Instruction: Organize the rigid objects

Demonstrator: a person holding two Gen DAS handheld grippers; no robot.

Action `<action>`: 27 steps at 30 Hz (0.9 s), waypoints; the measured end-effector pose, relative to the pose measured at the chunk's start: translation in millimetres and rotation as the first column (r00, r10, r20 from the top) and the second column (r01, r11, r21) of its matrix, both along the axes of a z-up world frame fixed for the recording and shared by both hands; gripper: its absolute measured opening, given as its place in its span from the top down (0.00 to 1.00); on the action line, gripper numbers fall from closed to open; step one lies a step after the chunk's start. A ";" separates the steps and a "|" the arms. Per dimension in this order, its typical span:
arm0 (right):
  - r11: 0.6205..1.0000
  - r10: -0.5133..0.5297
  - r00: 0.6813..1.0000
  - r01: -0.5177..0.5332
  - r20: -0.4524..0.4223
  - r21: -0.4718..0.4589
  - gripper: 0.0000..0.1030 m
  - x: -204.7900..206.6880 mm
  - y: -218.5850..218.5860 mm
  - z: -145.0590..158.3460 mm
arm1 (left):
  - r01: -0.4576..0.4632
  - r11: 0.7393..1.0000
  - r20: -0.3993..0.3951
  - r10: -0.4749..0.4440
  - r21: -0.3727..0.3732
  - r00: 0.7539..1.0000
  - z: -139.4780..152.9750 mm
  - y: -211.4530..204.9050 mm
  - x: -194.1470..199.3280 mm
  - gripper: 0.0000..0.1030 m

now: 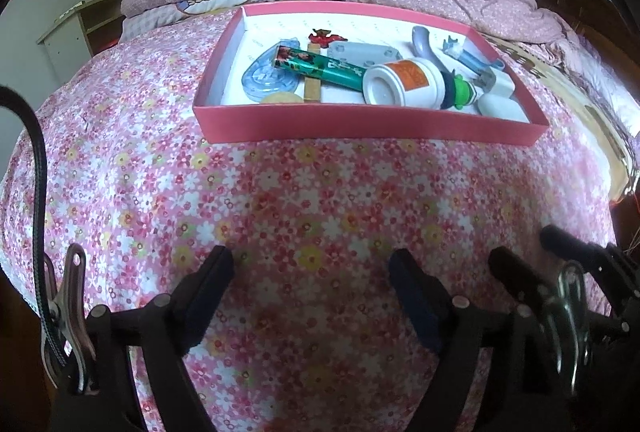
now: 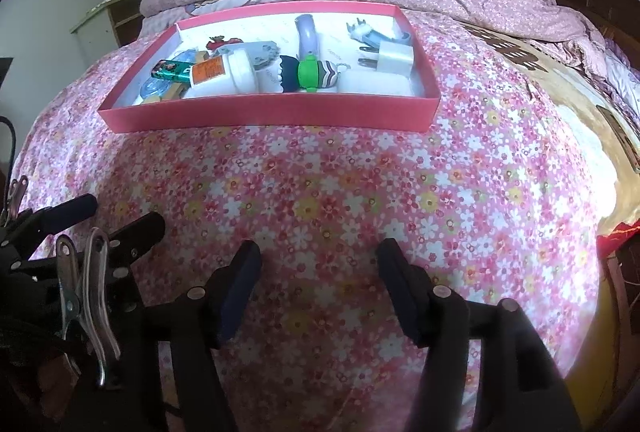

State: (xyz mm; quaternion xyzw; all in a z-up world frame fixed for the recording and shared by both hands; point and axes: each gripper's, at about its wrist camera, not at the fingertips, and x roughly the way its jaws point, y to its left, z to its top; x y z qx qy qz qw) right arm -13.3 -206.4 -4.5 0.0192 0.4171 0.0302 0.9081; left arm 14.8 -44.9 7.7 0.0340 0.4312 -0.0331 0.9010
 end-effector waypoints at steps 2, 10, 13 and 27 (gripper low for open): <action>1.000 -0.005 1.000 0.005 0.000 0.005 0.38 0.8 -0.8 0.2 | -0.006 1.000 -0.003 0.006 0.002 1.000 0.2 -0.5 0.6 0.18; 1.000 -0.007 1.000 0.007 0.005 0.010 0.38 -0.5 -1.7 0.7 | -0.011 1.000 -0.007 0.011 0.008 1.000 -0.1 -1.4 0.7 0.17; 1.000 -0.007 1.000 0.007 0.006 0.010 0.38 -0.4 -1.7 0.6 | -0.011 1.000 -0.005 0.011 0.008 1.000 0.1 -1.6 0.9 0.17; 1.000 -0.016 1.000 0.016 0.007 0.002 0.38 -0.8 0.0 2.0 | -0.017 1.000 -0.005 0.017 0.004 1.000 1.6 0.7 -0.6 0.17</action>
